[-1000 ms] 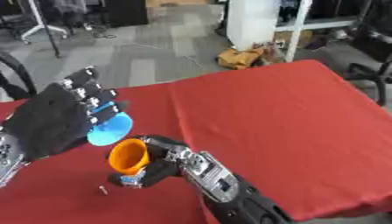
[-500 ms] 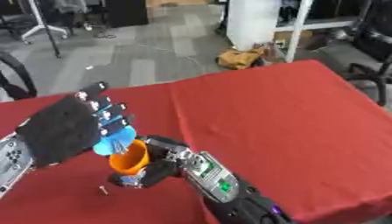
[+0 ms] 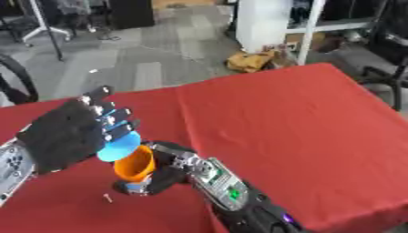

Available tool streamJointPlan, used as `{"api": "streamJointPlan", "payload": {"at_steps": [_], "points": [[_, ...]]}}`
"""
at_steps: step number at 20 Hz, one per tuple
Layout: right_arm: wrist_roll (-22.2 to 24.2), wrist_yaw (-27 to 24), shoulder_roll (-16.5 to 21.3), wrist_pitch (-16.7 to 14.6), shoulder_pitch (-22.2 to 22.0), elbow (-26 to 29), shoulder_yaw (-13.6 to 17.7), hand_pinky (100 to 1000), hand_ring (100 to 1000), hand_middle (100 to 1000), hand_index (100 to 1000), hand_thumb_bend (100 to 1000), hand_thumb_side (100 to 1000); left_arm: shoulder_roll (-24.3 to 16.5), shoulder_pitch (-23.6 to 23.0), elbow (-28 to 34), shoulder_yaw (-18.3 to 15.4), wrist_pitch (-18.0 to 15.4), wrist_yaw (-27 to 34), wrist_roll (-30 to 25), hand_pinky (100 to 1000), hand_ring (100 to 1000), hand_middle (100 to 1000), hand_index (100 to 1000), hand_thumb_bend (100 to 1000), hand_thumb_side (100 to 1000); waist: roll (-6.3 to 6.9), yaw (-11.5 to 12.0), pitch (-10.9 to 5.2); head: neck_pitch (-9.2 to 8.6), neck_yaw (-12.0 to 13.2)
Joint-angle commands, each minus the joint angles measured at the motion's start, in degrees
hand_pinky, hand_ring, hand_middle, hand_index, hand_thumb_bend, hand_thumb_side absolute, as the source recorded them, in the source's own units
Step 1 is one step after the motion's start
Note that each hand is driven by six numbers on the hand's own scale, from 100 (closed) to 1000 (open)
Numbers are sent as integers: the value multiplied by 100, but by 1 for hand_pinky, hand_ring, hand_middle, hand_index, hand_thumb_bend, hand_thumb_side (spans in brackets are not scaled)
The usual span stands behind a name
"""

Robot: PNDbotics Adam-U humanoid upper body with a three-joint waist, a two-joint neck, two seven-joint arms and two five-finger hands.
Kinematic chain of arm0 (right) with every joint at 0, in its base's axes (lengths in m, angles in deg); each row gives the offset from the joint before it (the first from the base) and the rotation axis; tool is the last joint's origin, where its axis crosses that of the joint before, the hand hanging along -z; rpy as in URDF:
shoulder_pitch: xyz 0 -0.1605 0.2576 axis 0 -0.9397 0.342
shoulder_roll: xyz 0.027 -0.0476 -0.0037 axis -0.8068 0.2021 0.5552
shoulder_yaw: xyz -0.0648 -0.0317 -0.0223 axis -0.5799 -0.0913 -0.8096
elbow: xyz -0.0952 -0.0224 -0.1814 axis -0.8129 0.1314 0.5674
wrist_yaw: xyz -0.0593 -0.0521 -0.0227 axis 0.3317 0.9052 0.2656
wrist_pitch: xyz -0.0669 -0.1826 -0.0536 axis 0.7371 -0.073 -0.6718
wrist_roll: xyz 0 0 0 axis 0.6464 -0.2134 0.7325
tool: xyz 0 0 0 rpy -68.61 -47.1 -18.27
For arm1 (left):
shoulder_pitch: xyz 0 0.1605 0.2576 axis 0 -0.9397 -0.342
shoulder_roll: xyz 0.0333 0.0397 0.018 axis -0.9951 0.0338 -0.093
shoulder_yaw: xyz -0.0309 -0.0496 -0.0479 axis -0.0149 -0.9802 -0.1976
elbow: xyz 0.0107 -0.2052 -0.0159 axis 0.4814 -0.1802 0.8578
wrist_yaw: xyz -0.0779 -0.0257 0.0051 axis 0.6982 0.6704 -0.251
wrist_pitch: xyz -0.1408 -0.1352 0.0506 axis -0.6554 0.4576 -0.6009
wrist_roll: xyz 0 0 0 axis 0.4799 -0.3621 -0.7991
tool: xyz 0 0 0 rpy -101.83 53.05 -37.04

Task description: Pour the contents of one cup into another cup.

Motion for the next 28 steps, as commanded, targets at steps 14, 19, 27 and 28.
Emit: {"api": "streamJointPlan", "payload": {"at_steps": [14, 19, 27, 28], "points": [[21, -26, 29, -1, 105, 65, 58, 681, 563, 564, 724, 328, 100, -172, 96, 354, -209, 85, 320, -208, 619, 463, 421, 676, 510, 100, -12, -14, -137, -68, -41], [30, -26, 24, 1, 109, 66, 51, 680, 563, 564, 724, 328, 100, -106, 94, -40, 127, -281, 73, -194, 627, 460, 411, 677, 510, 100, -10, -34, -149, -76, -30], [14, -4, 28, -8, 84, 46, 64, 680, 563, 563, 724, 328, 100, -82, 18, -93, -66, -182, 118, -98, 621, 460, 413, 676, 513, 100, -36, -23, -175, -82, -56], [10, 2, 28, -12, 83, 39, 67, 680, 563, 563, 724, 328, 100, -87, 10, -79, -83, -164, 160, -117, 621, 460, 413, 676, 513, 100, -37, -23, -176, -82, -58]]}}
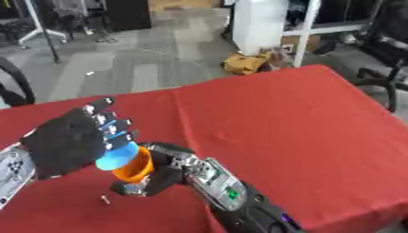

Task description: Pour the contents of one cup into another cup.

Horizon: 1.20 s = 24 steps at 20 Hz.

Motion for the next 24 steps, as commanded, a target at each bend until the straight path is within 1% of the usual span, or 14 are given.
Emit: {"api": "streamJointPlan", "payload": {"at_steps": [1, 2, 3, 7, 8, 9, 12, 15, 16, 17, 18, 20, 22, 24], "points": [[-12, 6, 28, -30, 87, 37, 67, 680, 563, 563, 724, 328, 100, -48, 63, 90, -141, 74, 115, -26, 621, 460, 413, 676, 513, 100, -10, 4, -117, -68, -15], [-33, 28, 60, -43, 62, 2, 101, 681, 568, 564, 725, 325, 100, -19, 29, 68, -177, 98, 155, -37, 589, 429, 411, 674, 551, 100, -34, 29, -112, -77, -28], [-89, 85, 142, -92, 30, -60, 191, 682, 571, 565, 727, 324, 100, 70, -62, -17, -269, 155, 219, -12, 581, 420, 407, 672, 558, 100, -59, 71, -112, -82, -55], [-414, 411, 385, -411, -72, -397, 625, 691, 605, 574, 728, 321, 100, 583, -591, -528, -798, 482, 553, 284, 536, 344, 377, 664, 610, 100, -108, 165, -120, -85, -128], [-499, 497, 418, -497, -82, -494, 703, 694, 615, 577, 729, 261, 100, 695, -730, -646, -937, 567, 638, 366, 522, 329, 370, 662, 629, 100, -115, 173, -119, -88, -130], [-588, 585, 447, -585, -87, -591, 797, 696, 620, 576, 729, 319, 100, 818, -874, -779, -1081, 656, 727, 449, 518, 327, 370, 662, 646, 100, -118, 180, -120, -90, -131], [-848, 845, 513, -844, -110, -810, 1019, 716, 663, 594, 746, 318, 100, 1129, -1288, -1098, -1503, 916, 987, 655, 496, 317, 369, 662, 720, 100, -128, 181, -126, -83, -130], [-1119, 1117, 530, -1062, -146, -966, 1155, 745, 725, 648, 785, 316, 100, 1398, -1571, -1169, -1945, 1187, 1259, 687, 486, 315, 368, 660, 715, 100, -138, 174, -124, -73, -123], [-1209, 1207, 528, -1116, -155, -986, 1174, 781, 771, 720, 835, 351, 100, 1466, -1618, -1164, -2091, 1277, 1349, 642, 484, 316, 371, 661, 715, 100, -142, 169, -121, -73, -120], [-1298, 1295, 522, -1161, -165, -997, 1190, 795, 791, 746, 857, 377, 100, 1522, -1650, -1143, -2235, 1366, 1437, 579, 484, 318, 373, 662, 724, 100, -146, 163, -118, -73, -118], [-1386, 1384, 509, -1201, -174, -1003, 1196, 835, 837, 800, 904, 433, 100, 1567, -1664, -1109, -2379, 1452, 1526, 504, 484, 322, 379, 663, 740, 100, -149, 153, -115, -72, -110], [-1558, 1556, 480, -1269, -192, -1004, 1203, 879, 881, 855, 951, 506, 187, 1627, -1668, -1043, -2658, 1517, 1698, 348, 487, 332, 391, 669, 764, 100, -154, 135, -109, -75, -90], [-1740, 1734, 447, -1333, -211, -996, 1207, 914, 906, 890, 977, 572, 263, 1659, -1656, -1049, -2939, 1407, 1879, 238, 494, 354, 420, 685, 805, 100, -158, 118, -106, -78, -70], [-1938, 1840, 432, -1401, -239, -966, 1211, 921, 907, 895, 983, 594, 287, 1684, -1664, -1126, -3102, 1227, 2077, 211, 506, 387, 457, 704, 869, 115, -167, 108, -106, -80, -60]]}}
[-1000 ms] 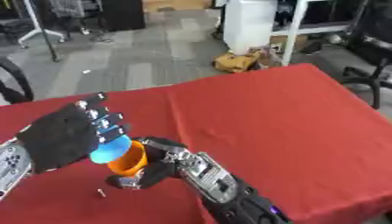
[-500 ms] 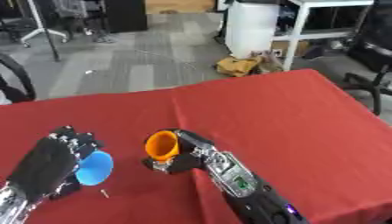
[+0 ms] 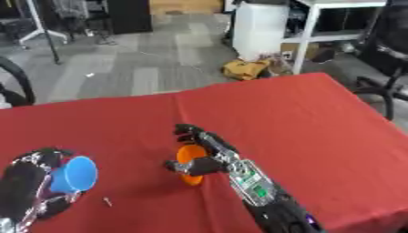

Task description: Pour the contents of one cup into another cup.

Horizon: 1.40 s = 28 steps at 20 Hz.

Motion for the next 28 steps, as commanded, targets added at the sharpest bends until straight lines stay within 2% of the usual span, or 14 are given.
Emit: {"api": "streamJointPlan", "payload": {"at_steps": [1, 2, 3, 8, 17, 18, 22, 25, 26, 28], "points": [[-323, 175, 31, -101, 50, 110, 48, 923, 905, 894, 985, 598, 291, 28, 64, 3, -293, -239, 332, -44, 511, 400, 470, 710, 907, 160, -21, -8, -96, -42, 34], [-417, 172, 38, -119, 35, 133, 42, 924, 900, 890, 984, 604, 301, 34, 55, -37, -318, -333, 427, -13, 521, 423, 496, 723, 973, 217, -25, -11, -96, -43, 37], [-503, 151, 49, -133, 20, 168, 45, 924, 895, 885, 983, 607, 309, 38, 43, -57, -322, -430, 525, 37, 530, 442, 517, 733, 1000, 246, -30, -17, -96, -44, 42], [-705, -32, 129, -117, -43, 422, 132, 920, 877, 865, 977, 607, 326, 3, -62, 45, -168, -888, 984, 379, 567, 501, 586, 759, 1000, 298, -39, -48, -91, -48, 64], [-894, -559, 331, 103, -199, 1268, 351, 902, 858, 841, 961, 572, 342, -311, -525, 525, 183, -1671, 1778, 928, 580, 517, 603, 758, 1000, 366, -37, -100, -80, -53, 120], [-919, -623, 348, 130, -220, 1355, 376, 901, 856, 839, 960, 578, 317, -348, -609, 540, 198, -1729, 1865, 910, 578, 515, 602, 759, 1000, 373, -39, -102, -77, -56, 126], [-983, -836, 415, 234, -302, 1613, 448, 886, 846, 829, 957, 561, 302, -334, -901, 429, 147, -1691, 2219, 659, 571, 509, 599, 758, 1000, 396, -47, -124, -67, -56, 157], [-1025, -929, 430, 282, -361, 1755, 503, 879, 838, 819, 955, 557, 299, -285, -979, 439, 56, -1468, 2480, 404, 568, 509, 597, 756, 1000, 408, -69, -150, -61, -64, 166], [-1040, -953, 437, 292, -380, 1797, 518, 879, 836, 817, 954, 537, 329, -274, -992, 500, 43, -1389, 2564, 321, 568, 509, 598, 756, 1000, 409, -74, -153, -61, -68, 173], [-1066, -989, 457, 317, -411, 1856, 541, 875, 834, 814, 953, 555, 297, -266, -1010, 688, 47, -1215, 2742, 143, 568, 510, 597, 756, 1000, 410, -74, -144, -66, -74, 199]]}}
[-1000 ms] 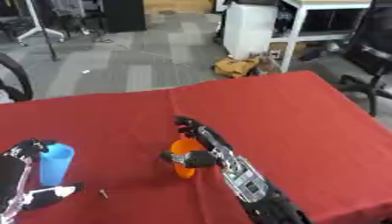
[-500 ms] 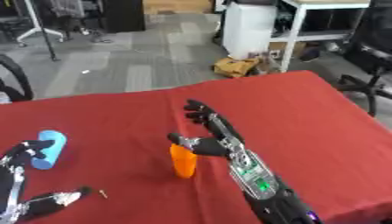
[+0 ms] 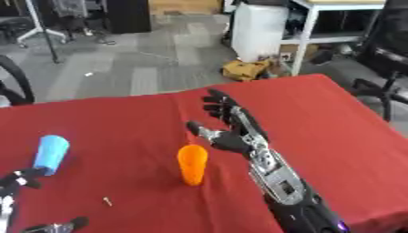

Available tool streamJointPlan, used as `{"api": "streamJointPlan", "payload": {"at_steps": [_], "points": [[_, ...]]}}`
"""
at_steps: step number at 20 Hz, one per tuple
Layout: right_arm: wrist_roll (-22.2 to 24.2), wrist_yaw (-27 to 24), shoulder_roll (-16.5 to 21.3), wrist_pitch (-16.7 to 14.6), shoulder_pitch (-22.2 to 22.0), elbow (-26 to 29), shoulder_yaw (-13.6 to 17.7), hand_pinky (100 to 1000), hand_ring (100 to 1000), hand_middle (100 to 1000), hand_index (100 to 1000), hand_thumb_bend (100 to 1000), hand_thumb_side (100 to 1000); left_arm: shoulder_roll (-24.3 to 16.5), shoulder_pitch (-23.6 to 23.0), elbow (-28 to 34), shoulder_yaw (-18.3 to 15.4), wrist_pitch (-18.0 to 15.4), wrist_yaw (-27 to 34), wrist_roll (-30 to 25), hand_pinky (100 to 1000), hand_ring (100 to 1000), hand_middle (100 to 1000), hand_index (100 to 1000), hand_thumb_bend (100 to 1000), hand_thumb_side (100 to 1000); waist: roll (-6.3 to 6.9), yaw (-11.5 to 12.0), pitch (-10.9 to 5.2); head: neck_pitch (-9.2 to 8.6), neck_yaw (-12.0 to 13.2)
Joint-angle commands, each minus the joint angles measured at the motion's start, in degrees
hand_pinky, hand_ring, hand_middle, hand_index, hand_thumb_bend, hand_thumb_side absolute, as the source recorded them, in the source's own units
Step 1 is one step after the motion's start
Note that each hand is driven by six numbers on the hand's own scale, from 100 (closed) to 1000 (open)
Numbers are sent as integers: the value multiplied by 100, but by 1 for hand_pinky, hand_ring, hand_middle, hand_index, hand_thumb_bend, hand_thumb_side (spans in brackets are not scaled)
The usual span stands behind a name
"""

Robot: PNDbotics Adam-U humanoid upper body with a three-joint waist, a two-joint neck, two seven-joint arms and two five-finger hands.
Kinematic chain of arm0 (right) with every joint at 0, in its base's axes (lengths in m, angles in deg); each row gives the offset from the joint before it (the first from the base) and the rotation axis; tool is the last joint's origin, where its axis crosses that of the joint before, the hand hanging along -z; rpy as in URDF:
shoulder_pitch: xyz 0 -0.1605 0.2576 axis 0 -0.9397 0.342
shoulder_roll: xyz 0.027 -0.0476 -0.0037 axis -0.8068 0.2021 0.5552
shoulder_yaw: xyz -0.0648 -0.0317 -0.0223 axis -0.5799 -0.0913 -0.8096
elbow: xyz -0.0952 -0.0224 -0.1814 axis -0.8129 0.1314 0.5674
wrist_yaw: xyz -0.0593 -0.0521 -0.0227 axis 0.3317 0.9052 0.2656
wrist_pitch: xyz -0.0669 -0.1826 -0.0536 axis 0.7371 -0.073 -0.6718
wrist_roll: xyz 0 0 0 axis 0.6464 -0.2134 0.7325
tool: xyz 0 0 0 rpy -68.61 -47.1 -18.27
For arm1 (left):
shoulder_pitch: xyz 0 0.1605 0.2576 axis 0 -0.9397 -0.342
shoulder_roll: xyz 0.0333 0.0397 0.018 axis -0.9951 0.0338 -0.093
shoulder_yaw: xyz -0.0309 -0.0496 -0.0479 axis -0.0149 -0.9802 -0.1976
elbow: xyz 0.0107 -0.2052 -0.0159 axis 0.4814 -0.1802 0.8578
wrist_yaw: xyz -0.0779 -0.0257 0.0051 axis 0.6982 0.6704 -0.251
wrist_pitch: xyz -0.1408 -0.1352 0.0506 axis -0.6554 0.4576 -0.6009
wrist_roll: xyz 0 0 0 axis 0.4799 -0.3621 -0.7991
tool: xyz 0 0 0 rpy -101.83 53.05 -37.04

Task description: Pour the contents of one cup into another cup.

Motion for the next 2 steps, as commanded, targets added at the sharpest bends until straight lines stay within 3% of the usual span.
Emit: {"api": "streamJointPlan", "payload": {"at_steps": [1, 2], "points": [[-52, -98, 161, 41, 47, 221, 92, 875, 833, 813, 953, 555, 297, -9, 37, 368, -26, 255, 303, -282, 568, 510, 598, 756, 1000, 413, 10, -3, -78, -78, 45], [-64, -109, 167, 50, 42, 232, 102, 874, 832, 812, 953, 555, 297, -15, 30, 479, -10, 347, 395, -375, 568, 510, 598, 756, 1000, 413, 14, -4, -77, -82, 47]]}}
